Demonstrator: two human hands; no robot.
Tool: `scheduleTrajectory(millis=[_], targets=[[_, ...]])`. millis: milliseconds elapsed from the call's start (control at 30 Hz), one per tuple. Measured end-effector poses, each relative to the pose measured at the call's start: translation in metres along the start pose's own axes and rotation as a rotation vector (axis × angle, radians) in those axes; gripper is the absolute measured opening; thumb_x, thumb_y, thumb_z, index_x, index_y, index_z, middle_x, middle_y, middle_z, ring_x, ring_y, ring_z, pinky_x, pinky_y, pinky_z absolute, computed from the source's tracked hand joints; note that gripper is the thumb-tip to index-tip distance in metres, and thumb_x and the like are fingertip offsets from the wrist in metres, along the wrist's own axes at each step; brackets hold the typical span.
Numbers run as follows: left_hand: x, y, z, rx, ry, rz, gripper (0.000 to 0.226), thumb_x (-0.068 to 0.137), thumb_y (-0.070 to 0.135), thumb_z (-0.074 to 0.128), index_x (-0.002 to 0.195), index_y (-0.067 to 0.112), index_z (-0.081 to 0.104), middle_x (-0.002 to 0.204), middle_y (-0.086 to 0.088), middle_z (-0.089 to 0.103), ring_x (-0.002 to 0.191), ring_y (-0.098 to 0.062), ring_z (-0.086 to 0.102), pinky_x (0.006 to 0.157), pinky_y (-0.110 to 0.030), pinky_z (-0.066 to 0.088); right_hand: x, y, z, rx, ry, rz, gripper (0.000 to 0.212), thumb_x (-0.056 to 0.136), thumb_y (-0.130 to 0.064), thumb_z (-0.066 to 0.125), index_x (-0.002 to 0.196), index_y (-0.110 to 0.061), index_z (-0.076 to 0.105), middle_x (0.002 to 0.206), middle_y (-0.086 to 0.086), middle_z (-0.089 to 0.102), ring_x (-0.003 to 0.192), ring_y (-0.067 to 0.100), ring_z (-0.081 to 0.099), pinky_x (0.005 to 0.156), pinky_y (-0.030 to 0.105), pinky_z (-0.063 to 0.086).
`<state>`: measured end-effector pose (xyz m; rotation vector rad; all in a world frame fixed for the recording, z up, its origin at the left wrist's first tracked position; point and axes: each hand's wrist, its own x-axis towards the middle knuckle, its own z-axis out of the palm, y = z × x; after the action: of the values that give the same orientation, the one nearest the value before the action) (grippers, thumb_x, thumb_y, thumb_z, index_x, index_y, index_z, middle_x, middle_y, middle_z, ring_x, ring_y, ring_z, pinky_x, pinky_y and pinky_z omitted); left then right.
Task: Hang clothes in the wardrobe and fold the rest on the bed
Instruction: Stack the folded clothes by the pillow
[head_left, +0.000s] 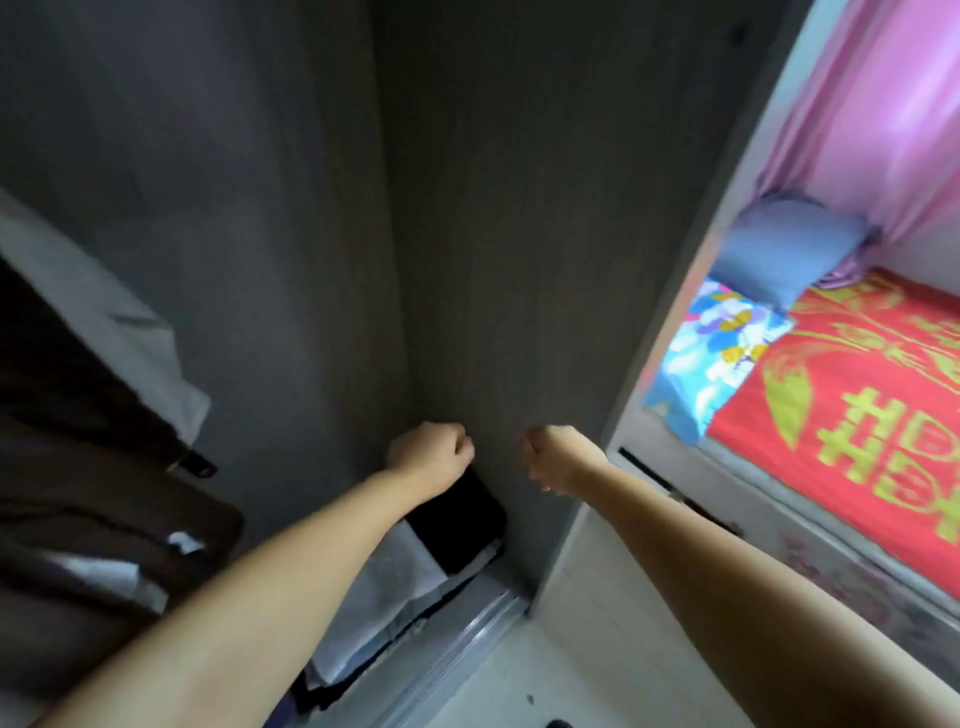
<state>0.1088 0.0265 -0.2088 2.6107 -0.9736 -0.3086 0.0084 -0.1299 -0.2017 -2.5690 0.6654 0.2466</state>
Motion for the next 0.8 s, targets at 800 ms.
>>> scheduleTrajectory(millis=[800], targets=[[-0.056, 0.588, 0.189, 0.063, -0.302, 1.026, 0.031, 0.098, 0.029, 0.041, 0.09, 0.01, 0.064, 0.087, -0.005, 0.066, 0.074, -0.024, 0.059, 0.055, -0.028, 0.037, -0.38, 0.467, -0.16, 0.133, 0.338, 0.882, 0.044, 0.101, -0.041, 0.031, 0.085, -0.012, 0.06, 0.082, 0.003, 0.07, 0.068, 0.02, 0.069, 0.068, 0.038, 0.058]])
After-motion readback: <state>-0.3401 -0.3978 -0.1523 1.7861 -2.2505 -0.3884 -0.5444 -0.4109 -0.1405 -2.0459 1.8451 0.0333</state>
